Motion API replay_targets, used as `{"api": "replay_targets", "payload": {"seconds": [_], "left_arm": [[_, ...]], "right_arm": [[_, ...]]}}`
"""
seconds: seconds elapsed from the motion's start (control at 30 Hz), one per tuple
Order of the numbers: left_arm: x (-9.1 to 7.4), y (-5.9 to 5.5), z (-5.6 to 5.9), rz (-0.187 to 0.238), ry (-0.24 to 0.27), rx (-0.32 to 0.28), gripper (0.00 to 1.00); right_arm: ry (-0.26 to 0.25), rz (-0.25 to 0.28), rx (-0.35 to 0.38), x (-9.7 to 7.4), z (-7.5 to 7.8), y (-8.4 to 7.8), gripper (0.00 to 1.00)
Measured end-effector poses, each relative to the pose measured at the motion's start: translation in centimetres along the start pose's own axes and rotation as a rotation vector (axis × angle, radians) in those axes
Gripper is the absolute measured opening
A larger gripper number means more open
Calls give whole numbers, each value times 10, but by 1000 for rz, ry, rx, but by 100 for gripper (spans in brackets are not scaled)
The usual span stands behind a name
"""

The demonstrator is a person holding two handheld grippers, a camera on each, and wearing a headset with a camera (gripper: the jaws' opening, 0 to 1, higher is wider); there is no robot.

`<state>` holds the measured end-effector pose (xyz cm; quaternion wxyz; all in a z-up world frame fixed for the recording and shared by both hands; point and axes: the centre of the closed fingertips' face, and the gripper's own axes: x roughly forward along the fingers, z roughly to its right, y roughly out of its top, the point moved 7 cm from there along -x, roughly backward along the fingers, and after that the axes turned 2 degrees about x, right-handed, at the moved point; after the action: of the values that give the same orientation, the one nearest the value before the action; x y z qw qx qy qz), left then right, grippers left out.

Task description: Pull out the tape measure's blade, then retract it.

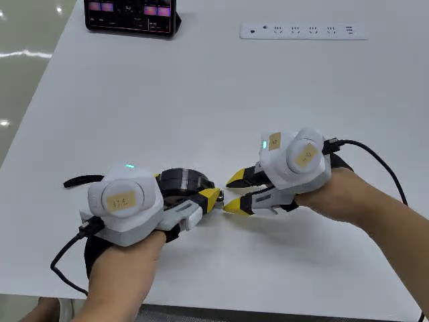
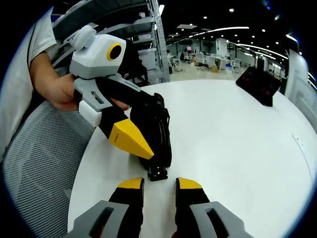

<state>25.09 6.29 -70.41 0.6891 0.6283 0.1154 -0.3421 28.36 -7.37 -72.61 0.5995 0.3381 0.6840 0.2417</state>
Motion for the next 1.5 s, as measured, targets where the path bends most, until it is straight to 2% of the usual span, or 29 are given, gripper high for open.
{"api": "replay_targets", "payload": {"seconds": [0.2, 0.33, 0.5, 0.63, 0.87, 1.17, 1.37, 1.5], "left_arm": [[-3, 5, 1, 7, -18, 31, 62], [-8, 10, -2, 24, -8, 92, 63], [-11, 12, -5, 23, -22, 153, 67], [-17, 13, -6, 14, -30, 244, 70], [-23, 14, -7, 8, -43, 336, 74], [-25, 15, -9, 4, -55, 374, 77], [-27, 15, -4, -6, -114, 392, 80], [-32, 17, -1, 8, -146, 408, 83]], "right_arm": [[-22, 9, 10, -7, -2, -1, 27], [-41, 14, 5, -13, -6, -3, 32], [-62, 19, 20, -21, -11, -5, 40], [-78, 27, 31, -28, -14, -6, 44], [-91, 46, 62, -35, -15, -4, 60], [-117, 55, 73, -40, -12, -4, 67], [-152, 55, 53, -45, -12, -6, 69], [-167, 73, 60, -51, -16, -7, 71]]}}
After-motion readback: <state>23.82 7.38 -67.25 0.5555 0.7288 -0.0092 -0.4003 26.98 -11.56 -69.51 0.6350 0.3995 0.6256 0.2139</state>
